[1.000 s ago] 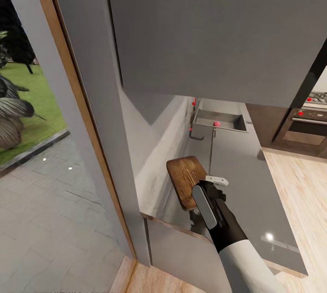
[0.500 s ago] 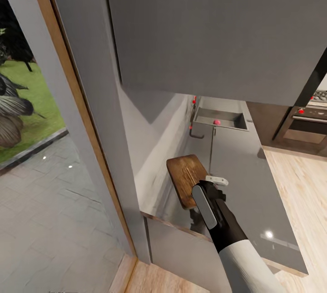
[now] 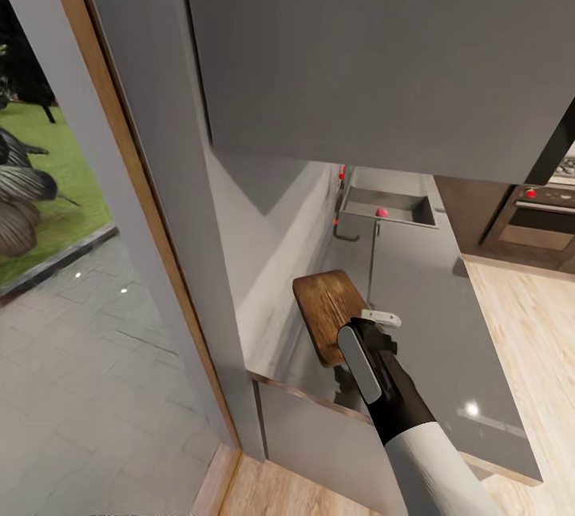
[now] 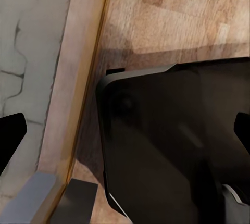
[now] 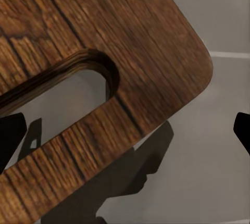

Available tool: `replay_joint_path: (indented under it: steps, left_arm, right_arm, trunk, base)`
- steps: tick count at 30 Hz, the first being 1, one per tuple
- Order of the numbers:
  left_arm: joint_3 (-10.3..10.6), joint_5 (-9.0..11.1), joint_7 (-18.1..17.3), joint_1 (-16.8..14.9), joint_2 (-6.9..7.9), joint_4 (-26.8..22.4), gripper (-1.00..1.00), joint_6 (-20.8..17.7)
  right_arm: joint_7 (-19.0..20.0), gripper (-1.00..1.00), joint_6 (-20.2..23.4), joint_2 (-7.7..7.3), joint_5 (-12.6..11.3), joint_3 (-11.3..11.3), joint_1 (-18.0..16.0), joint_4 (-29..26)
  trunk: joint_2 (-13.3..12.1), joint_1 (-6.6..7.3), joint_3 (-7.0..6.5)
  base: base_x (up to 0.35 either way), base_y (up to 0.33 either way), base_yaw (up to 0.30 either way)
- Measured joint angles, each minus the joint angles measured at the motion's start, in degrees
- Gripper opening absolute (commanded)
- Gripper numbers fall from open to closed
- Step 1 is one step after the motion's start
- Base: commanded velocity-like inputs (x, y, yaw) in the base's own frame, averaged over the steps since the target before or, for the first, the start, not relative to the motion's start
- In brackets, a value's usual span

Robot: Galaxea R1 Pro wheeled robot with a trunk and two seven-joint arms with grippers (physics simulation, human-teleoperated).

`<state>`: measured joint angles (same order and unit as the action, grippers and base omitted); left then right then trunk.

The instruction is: In the kitchen, take the Vidalia onion out of the sink, dice it on the chopping board with the paring knife, put the diced onion into the bowl on the countertop, then place both the paring knife and the chopping board into the sink.

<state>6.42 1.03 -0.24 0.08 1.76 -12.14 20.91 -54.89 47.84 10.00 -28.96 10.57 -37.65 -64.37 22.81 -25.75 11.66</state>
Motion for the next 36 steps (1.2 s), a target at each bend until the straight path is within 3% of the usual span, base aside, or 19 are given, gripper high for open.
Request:
replay_joint_path:
  steps: [36]
  left_arm:
    - [0.2,0.0,0.0,0.0,0.00,0.0,1.00,0.1]
  right_arm:
    - [0.1,1.00,0.2,0.00,-0.1,-0.1,0.0,0.0]
  trunk:
    - [0.0,0.00,1.32]
  base:
    - [0.000,0.000,0.000]
